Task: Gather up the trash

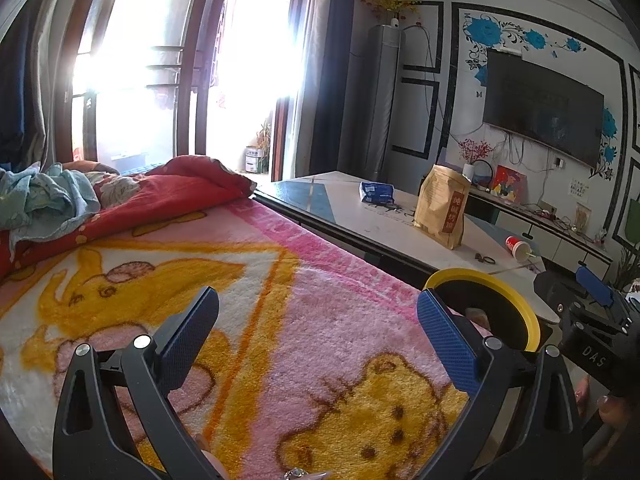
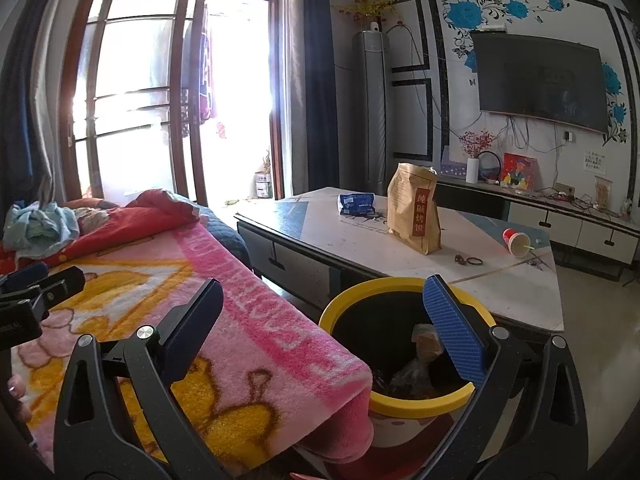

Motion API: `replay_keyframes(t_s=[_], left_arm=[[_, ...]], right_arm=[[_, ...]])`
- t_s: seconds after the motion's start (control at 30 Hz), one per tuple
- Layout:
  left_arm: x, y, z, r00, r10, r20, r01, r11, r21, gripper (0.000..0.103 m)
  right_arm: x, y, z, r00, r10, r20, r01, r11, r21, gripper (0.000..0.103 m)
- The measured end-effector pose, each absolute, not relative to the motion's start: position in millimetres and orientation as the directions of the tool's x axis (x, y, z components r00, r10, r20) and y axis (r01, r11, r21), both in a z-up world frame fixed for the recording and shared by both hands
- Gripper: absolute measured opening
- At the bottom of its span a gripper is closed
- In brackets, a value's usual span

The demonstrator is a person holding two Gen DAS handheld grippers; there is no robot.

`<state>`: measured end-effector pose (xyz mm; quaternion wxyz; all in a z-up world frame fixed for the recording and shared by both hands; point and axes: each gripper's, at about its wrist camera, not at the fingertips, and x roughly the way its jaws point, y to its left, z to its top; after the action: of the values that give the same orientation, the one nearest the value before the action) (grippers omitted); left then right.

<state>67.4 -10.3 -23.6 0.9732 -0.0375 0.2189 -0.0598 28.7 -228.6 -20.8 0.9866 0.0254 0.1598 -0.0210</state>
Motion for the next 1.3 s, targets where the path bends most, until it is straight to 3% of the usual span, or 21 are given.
replay_keyframes(t_s=[1.3], left_arm=[[65.9, -11.6, -24.6, 0.895, -0.125, -0.428, 0.091, 0.991, -0.099, 0.097]], right_arm=[[28.0, -230.8, -22.6, 0.947, -0.041, -0.318, 0.057, 0.997, 0.041, 0.092]])
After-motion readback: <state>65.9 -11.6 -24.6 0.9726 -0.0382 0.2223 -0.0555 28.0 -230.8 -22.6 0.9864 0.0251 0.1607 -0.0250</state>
